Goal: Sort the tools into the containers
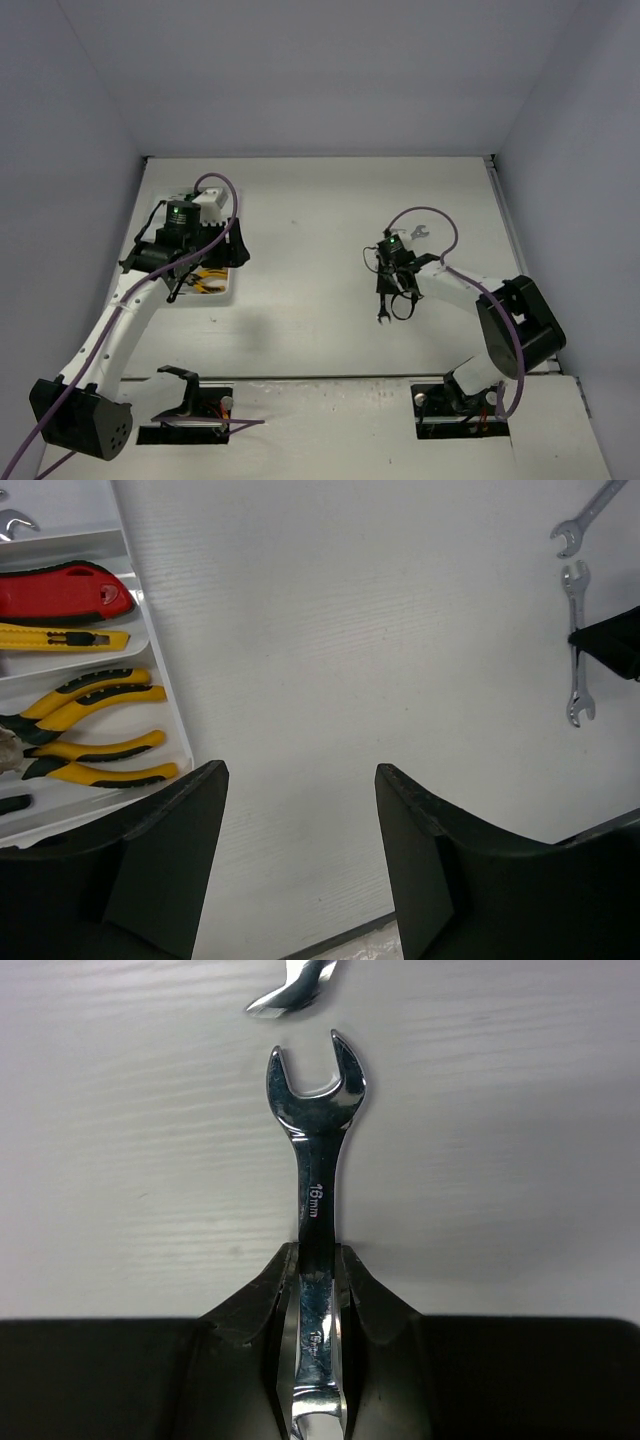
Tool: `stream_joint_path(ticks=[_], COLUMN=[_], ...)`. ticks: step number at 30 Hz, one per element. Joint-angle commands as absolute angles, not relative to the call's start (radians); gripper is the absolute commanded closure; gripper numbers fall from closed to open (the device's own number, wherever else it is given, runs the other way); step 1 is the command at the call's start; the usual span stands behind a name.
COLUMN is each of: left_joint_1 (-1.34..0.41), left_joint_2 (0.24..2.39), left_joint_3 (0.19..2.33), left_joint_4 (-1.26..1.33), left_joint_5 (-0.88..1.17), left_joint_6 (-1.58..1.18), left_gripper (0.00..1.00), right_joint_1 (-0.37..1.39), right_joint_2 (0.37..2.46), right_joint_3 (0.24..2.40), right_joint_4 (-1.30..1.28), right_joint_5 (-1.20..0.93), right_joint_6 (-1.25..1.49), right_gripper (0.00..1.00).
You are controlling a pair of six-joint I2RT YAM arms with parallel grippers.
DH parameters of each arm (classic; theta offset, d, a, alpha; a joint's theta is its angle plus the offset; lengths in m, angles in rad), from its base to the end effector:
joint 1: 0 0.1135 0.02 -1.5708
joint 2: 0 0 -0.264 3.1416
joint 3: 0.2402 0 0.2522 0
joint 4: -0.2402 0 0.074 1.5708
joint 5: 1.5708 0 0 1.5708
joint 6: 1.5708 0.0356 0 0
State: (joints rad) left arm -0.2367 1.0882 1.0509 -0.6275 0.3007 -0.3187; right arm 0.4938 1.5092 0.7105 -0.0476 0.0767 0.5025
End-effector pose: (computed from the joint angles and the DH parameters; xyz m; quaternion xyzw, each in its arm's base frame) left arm 0.2206 -0.0641 0.3315 0.0291 0.8909 -0.2481 0.3792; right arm 0.2568 0.1351 0.1614 0.0177 0.9343 0.1377 0.3282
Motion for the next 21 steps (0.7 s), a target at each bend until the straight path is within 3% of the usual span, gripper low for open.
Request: stream_joint_path(ticks=[1,9,21], left_joint_1=[-0.249,-0.349,-0.524], left_joint_2=[1.078,1.045,1.173], left_joint_3=[1.05,0.95,0.815], left_joint_4=[-0.587,-0.456,-0.028], left_joint_5=[0.386,0.447,0.399], left_joint_6=[-0.357,-0.561,-0.84], left_gripper=[0.42,0.42,0.42], right_joint_1=[0.627,0.754,0.856], right_joint_2=[1.535,1.47,1.448], right_joint_3=[0.722,0.83,0.879], right_joint_4=[-0.103,-0.065,0.021], right_joint_5=[0.02,0.025,0.008], right_joint_6=[0.545,0.476,0.376], right_gripper=[1.0,1.0,1.0])
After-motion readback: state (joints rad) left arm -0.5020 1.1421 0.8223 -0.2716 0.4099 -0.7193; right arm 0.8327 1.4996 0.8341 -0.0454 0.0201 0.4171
